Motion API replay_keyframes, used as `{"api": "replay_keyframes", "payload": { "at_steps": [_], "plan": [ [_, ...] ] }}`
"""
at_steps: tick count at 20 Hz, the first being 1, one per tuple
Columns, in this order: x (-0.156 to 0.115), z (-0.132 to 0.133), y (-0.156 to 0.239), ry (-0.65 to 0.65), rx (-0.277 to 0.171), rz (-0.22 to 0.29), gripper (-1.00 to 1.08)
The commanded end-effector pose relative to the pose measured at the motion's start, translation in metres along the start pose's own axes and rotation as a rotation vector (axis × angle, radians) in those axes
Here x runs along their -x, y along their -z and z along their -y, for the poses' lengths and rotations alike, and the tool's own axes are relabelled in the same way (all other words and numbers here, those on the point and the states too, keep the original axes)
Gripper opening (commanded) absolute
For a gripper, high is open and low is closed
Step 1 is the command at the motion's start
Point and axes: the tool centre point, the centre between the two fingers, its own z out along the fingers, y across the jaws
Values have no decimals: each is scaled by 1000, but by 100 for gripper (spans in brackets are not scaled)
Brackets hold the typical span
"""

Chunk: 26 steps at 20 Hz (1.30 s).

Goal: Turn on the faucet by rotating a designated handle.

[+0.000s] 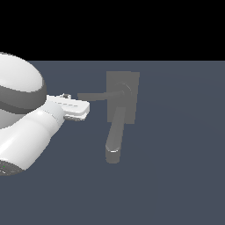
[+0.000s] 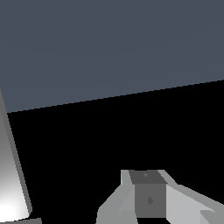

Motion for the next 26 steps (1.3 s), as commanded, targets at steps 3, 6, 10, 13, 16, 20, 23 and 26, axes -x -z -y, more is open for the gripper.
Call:
{"api": "replay_keyframes", "payload": {
  "at_steps": [3,6,10,13,16,20,23,26],
  "plan": [
    [-22,25,6,53,-32,-54,-100],
    [-32,35,9,77,-45,-80,-100],
    [-36,49,7,91,-64,-87,-100],
    [-33,59,1,92,-77,-78,-100],
    [-30,65,-2,96,-81,-72,-100],
    [-31,67,-3,112,-73,-79,-100],
    [-33,68,0,135,-67,-94,-100],
    [-34,73,2,156,-74,-107,-100]
  ]
}}
